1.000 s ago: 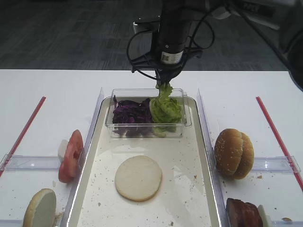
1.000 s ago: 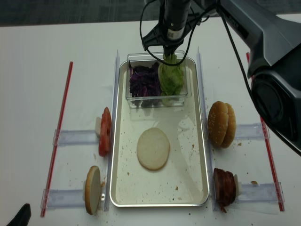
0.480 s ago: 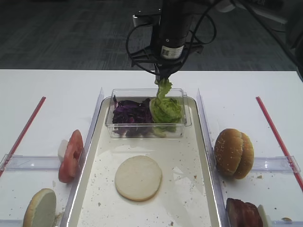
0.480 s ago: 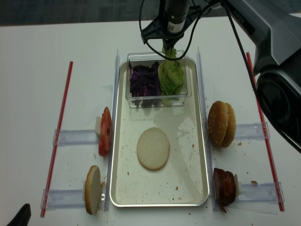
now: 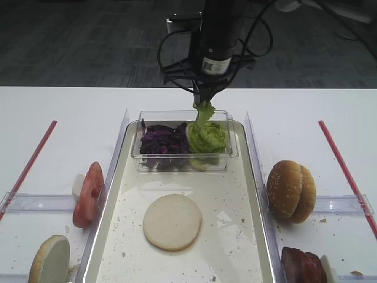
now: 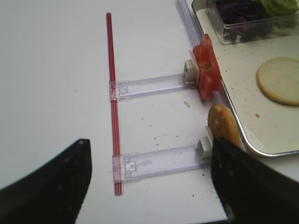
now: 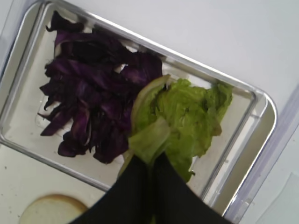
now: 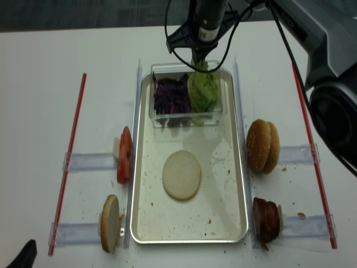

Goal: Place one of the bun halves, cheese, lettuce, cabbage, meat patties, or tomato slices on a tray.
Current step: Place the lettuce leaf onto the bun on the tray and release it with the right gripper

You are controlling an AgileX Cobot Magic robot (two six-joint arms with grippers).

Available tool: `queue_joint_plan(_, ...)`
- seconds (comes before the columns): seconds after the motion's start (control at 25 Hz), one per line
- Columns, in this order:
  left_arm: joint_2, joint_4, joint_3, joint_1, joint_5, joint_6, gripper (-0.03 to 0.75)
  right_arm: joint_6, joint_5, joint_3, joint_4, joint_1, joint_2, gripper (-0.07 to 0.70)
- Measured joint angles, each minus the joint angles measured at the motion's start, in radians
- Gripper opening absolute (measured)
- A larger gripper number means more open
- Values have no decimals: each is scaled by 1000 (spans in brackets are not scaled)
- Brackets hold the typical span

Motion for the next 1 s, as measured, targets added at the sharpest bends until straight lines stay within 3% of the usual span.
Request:
queue_joint_plan(0.28,0,0,0,0,0,0,491,-12,0,112,32,19,-52,52)
queue_joint_plan(0.68,0,0,0,0,0,0,491,-15,-4,157,12,158,-105,52)
queue_joint_plan(1.0,0,0,0,0,0,0,491,-15,-4,329,10,217,-202,52)
